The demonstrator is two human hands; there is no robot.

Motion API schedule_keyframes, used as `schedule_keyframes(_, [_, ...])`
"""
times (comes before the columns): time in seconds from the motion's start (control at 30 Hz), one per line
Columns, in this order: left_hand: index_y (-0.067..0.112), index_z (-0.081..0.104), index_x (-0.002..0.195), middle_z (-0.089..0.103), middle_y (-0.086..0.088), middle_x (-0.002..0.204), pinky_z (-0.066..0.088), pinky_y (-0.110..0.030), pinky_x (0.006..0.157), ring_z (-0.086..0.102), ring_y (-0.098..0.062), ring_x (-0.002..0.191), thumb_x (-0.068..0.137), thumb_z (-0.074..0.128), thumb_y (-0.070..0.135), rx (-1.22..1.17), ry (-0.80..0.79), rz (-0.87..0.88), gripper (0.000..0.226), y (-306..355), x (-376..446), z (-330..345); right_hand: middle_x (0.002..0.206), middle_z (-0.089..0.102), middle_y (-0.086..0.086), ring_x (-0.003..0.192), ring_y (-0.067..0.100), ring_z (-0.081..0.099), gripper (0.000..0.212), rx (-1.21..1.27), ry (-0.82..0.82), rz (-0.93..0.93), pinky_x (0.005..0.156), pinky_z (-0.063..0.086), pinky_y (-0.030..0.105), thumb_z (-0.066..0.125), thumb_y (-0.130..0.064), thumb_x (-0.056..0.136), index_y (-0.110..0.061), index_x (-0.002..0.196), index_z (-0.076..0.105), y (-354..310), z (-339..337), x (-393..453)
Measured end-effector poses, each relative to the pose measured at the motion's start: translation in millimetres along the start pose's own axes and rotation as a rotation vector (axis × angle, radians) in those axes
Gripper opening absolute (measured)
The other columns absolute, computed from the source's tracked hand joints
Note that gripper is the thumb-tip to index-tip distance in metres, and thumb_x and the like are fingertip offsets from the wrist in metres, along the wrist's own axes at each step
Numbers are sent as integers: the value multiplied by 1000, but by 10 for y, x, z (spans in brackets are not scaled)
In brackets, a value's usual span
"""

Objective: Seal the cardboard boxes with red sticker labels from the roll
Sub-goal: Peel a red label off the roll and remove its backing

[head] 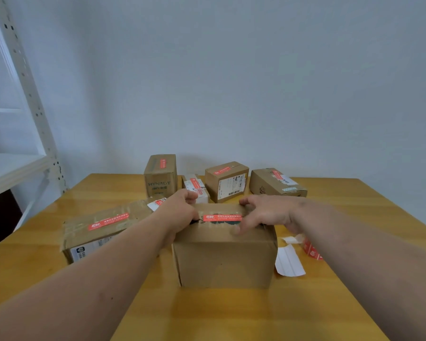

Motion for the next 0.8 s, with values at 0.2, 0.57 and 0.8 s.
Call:
schedule_keyframes(0.2, [23,55,126,52,-5,125,48,-39,96,51,-24,111,89,63,25,461,177,97,38,145,4,-167,152,26,4,138,25,33,113,-533,-68,25,110,34,38,82,-43,72,-25,155,7,-18,-4,-113])
schedule_keyframes(0.57, [24,44,138,40,-5,135,48,-32,88,53,-20,107,89,59,54,643,27,114,60,295,31,-11,154,17,1,139,33,28,118,-535,79,14,112,34,50,86,-32,65,-34,153,8,86,-181,29])
schedule_keyframes(0.8, [35,33,145,28,-2,150,25,-52,110,24,-29,139,73,45,85,976,-34,121,88,386,310,88,155,17,-5,142,29,19,116,-517,112,-74,112,33,51,83,-19,64,-37,151,8,-11,-361,369])
Point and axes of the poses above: each hand's wrist, its own x-axis towards the middle knuckle, its own z-axis out of the palm, y = z × x, the point moved 9 cm from there along x, towards the middle knuckle
